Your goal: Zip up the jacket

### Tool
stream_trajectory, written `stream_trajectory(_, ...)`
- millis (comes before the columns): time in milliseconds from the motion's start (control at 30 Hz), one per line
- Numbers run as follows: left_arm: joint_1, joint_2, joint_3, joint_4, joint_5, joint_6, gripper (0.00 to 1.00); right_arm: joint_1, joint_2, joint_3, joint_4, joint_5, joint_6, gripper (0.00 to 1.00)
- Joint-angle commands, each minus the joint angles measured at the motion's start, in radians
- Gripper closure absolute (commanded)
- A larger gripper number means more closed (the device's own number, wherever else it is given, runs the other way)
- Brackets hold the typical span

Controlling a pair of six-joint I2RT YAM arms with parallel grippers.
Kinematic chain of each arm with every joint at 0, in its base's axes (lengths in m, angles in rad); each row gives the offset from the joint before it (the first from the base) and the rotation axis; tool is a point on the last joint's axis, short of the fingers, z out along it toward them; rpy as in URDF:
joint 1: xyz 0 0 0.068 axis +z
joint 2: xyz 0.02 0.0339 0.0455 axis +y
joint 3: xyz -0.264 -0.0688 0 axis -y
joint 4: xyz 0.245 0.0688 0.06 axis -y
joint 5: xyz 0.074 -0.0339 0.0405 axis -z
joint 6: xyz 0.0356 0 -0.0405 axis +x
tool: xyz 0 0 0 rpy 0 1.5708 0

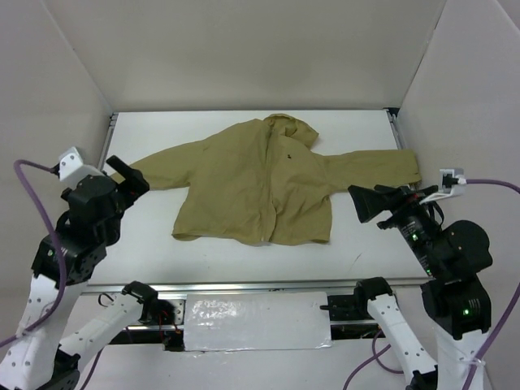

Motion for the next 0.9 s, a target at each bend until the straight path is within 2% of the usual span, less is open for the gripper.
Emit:
stream_trajectory(0,0.006,-0.067,0.045,-0.101,-0.064,0.063,0.01,0.029,-0.037,0.013,-0.134,0.147,-0.036,0.0)
stream_trajectory(233,0.006,-0.185,0.011,-0.177,-0.07,0.113,0.01,0.037,-0.077,0.093,-0.318,0.235,-0.106,0.0)
stream_trajectory(400,0.006,-0.263,-0.075,-0.213,-0.102,0.117,0.01,0.111,-0.088,0.084,-0.334,0.373,-0.097,0.0)
stream_trajectory(533,0.006,-0.323,-0.161,-0.176,-0.073,0.129,0.01,0.121,-0.074,0.062,-0.323,0.391,-0.097,0.0)
stream_trajectory(867,0.005,-0.33,-0.17,-0.162,-0.062,0.14,0.01,0.134,-0.074,0.025,-0.297,0.37,-0.097,0.0)
